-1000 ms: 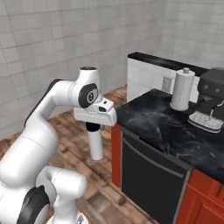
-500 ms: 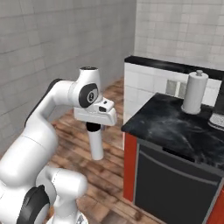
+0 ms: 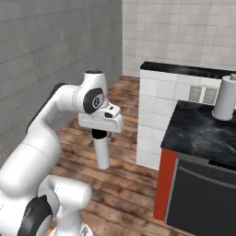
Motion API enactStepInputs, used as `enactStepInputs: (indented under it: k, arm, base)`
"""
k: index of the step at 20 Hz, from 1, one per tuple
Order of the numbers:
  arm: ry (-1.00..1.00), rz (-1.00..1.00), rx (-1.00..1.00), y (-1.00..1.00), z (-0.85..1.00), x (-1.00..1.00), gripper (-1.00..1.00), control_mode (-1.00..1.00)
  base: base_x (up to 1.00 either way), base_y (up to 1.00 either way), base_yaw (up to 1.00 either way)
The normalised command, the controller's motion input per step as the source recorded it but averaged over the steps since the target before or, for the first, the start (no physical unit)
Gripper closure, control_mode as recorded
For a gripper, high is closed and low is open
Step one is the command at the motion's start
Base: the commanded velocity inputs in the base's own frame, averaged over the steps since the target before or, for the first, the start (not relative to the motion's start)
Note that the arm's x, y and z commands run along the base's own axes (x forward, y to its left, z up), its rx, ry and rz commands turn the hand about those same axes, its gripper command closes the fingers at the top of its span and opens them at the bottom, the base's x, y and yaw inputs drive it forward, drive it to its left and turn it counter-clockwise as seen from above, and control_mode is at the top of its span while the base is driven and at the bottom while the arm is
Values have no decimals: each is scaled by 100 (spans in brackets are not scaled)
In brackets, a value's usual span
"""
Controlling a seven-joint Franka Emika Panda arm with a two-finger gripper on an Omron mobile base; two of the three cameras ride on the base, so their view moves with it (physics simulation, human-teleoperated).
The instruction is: Move the drinks to the dining counter.
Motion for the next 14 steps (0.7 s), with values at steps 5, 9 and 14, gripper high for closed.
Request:
enactStepInputs:
  k: [5,9,14]
  arm:
    - [0,0,0,0,0,0,100,100]
    - [0,0,0,0,0,0,100,100]
    - [0,0,0,0,0,0,100,100]
  base:
    - [53,100,-34]
    - [54,100,-33]
    - [55,100,-30]
